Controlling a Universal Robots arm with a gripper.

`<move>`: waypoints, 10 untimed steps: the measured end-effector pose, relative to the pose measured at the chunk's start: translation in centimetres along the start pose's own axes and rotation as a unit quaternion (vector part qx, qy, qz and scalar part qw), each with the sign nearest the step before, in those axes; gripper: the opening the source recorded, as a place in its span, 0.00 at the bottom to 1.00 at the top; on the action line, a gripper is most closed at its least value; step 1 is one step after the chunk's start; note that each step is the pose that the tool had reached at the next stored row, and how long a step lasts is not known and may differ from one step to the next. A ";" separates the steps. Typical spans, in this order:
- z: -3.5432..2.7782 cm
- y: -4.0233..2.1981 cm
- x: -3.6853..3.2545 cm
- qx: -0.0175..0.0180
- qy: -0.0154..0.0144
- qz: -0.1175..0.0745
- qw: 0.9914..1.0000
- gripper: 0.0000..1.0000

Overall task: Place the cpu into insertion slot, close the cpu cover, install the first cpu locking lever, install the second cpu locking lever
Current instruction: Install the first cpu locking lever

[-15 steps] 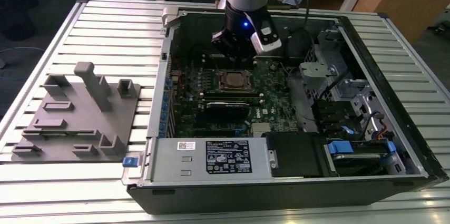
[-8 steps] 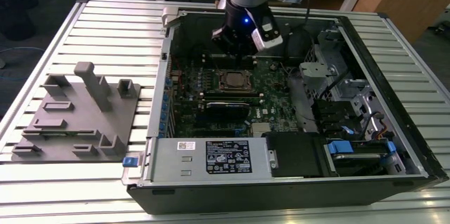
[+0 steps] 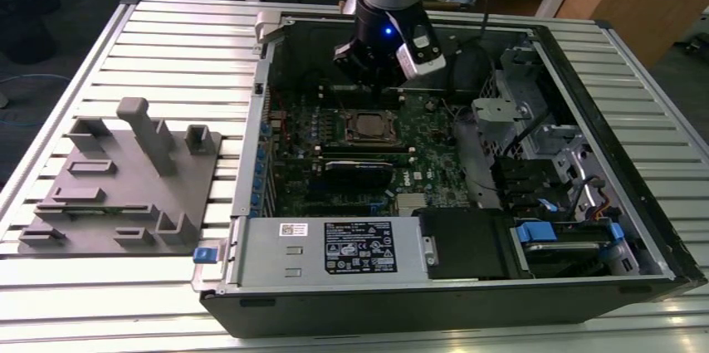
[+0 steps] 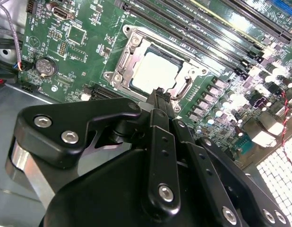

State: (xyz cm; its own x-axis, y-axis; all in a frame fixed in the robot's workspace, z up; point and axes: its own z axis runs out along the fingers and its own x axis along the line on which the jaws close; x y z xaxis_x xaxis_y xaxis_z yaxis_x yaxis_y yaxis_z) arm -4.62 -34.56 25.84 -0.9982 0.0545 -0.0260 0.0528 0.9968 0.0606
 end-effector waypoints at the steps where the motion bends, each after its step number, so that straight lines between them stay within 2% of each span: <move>1: 0.01 0.00 0.00 0.000 0.004 0.000 1.000 0.10; 3: 0.04 0.00 0.00 0.001 0.017 0.001 1.000 0.10; 9: 0.04 0.00 0.00 0.001 0.025 0.002 1.000 0.10; 10: 0.04 0.00 0.00 0.001 0.025 0.002 1.000 0.10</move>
State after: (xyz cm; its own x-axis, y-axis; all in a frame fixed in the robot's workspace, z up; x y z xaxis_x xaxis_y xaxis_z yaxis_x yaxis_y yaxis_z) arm -4.62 -34.56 25.80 -0.9982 0.0547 0.0249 0.0561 0.9968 0.0576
